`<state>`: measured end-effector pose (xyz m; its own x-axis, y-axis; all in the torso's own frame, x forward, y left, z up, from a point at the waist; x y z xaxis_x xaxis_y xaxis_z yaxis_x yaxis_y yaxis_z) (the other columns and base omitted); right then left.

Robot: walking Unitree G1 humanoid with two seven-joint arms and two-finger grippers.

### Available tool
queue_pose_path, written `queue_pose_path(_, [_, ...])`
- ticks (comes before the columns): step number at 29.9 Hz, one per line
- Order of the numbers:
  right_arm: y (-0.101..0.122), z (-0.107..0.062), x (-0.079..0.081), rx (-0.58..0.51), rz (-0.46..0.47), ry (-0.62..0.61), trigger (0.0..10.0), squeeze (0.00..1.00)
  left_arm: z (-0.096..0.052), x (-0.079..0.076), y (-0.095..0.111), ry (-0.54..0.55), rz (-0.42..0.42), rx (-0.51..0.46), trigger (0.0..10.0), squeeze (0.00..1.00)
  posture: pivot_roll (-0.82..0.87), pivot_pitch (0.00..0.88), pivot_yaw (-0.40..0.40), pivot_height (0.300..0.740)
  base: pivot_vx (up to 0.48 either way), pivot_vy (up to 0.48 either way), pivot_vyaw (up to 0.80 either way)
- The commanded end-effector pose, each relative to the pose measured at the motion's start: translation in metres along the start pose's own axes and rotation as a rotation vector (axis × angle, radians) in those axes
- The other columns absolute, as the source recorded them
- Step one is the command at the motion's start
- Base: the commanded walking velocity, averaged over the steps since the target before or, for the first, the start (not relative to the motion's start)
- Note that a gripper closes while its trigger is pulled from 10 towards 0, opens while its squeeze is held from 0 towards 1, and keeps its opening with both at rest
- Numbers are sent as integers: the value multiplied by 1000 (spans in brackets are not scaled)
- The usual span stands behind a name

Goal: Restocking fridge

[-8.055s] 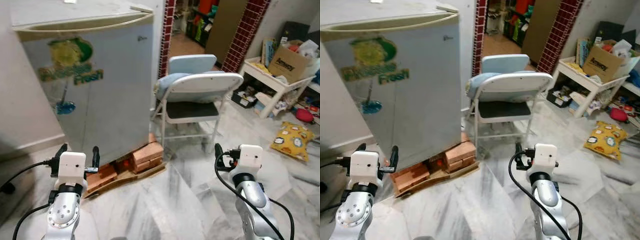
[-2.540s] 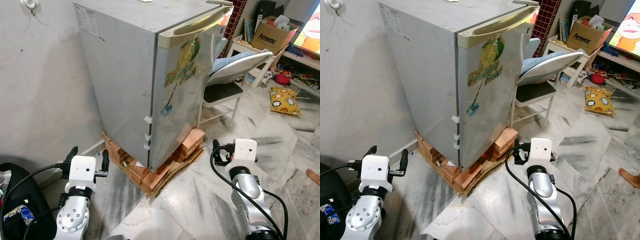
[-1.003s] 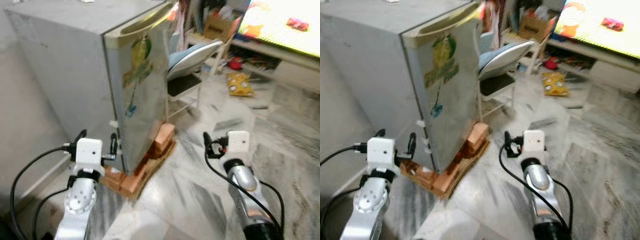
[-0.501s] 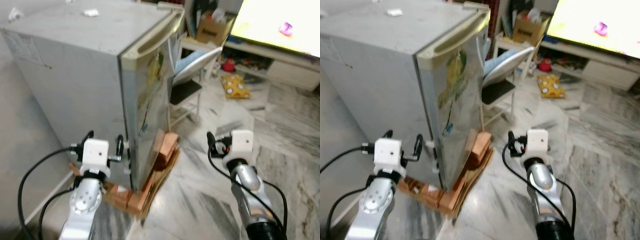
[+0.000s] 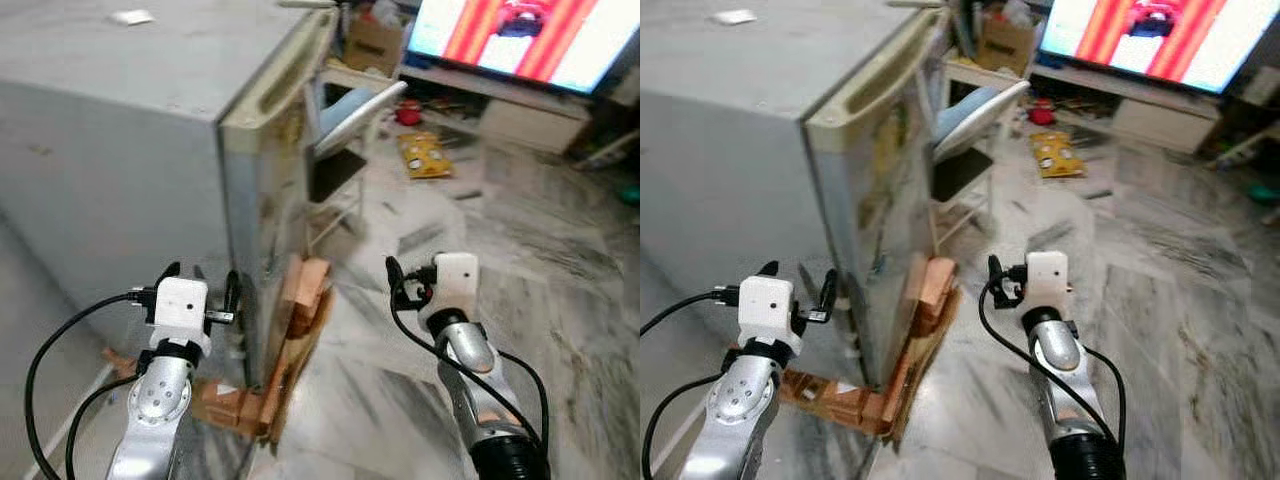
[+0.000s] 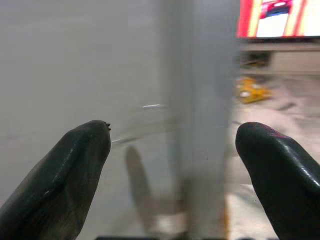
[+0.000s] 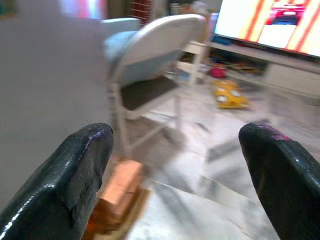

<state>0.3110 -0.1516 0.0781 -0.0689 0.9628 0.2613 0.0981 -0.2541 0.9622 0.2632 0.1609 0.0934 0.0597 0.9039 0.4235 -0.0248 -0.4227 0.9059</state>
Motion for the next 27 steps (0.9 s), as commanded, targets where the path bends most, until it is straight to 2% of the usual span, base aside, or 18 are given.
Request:
queue_pose_path(1, [0,-1,-5,5,-5,-20,10000,0,1,-5,2,-32,-6,-4,10000,0,134,8,-84,740,0,0,-800])
queue_pose_path(13, [-1,-1,-4,9,-9,-14,10000,0,4,-2,-5,-18,12,25,10000,0,131,11,-89,740,0,0,-781])
queue_pose_path(23, [0,-1,-5,10,-22,-9,10000,0,8,10,-20,54,12,112,10000,0,120,11,-90,740,0,0,0])
queue_pose_path(27, [0,-1,-6,12,-26,-9,10000,0,4,-2,-31,-20,-9,166,10000,0,117,9,-90,740,0,0,0])
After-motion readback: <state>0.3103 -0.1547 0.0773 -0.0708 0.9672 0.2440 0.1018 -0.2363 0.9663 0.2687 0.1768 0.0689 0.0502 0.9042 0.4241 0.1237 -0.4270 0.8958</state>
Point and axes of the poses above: a point about 5 cm out from each wrist's last joint towards the gripper, its own z axis pointing out of the wrist towards the gripper, its own y axis along the axis of the wrist's last joint, x = y × z, the point moved 2 cm from there along z, pointing out of the wrist towards the gripper, and after that the axes turned 15 degrees about z, right-handed, at the moved point
